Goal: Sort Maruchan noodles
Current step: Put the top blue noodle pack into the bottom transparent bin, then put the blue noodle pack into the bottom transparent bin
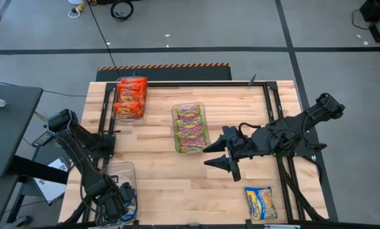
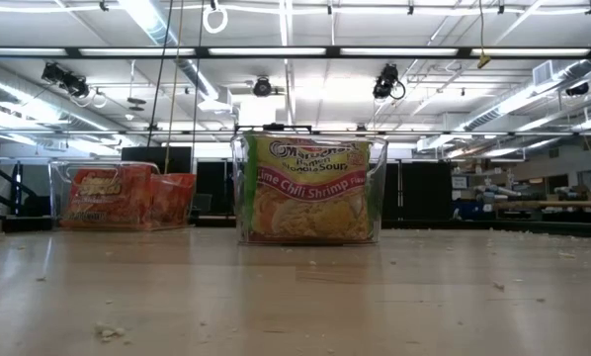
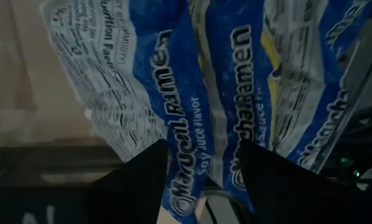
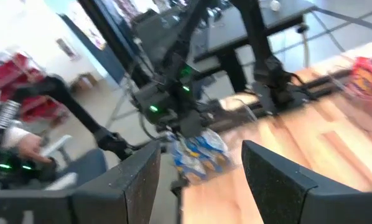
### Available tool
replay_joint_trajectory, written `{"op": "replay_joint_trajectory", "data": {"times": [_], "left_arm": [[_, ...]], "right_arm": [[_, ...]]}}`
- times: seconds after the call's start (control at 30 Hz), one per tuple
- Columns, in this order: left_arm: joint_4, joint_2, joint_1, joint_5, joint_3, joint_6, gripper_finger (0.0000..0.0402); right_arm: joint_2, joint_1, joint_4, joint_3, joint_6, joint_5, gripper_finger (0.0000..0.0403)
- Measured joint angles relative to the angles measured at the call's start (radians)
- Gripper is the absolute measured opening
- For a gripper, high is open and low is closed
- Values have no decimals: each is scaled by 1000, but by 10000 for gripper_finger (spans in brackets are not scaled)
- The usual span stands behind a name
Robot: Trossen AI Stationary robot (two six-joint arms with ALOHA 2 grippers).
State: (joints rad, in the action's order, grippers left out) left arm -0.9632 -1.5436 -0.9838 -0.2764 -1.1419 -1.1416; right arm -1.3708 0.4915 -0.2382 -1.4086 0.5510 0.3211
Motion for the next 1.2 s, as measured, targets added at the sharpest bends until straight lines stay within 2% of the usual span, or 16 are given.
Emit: {"op": "replay_joint_trajectory", "data": {"times": [0.1, 0.3, 0.53, 0.7, 0.9, 1.03, 1.2], "left_arm": [[-14, 6, 0, -18, 0, 2, 202], [-16, 52, 1, -23, 0, -25, 201], [-14, 136, 1, -33, 0, -152, 201], [-45, 201, 9, 99, 0, -223, 201], [-196, 204, 57, 296, 8, -268, 201], [-214, 188, 80, 303, 82, -265, 201], [-8, 188, 83, 276, 190, -281, 201]], "right_arm": [[0, 0, -77, 0, 0, 25, 231], [-61, 39, -361, 0, 34, 21, 231], [-220, 126, -419, 0, 112, -120, 230], [-278, 203, -621, 0, 246, -219, 230], [-350, 338, -885, 0, 329, -288, 226], [-404, 424, -951, 0, 340, -364, 224], [-473, 510, -964, 0, 345, -492, 224]]}}
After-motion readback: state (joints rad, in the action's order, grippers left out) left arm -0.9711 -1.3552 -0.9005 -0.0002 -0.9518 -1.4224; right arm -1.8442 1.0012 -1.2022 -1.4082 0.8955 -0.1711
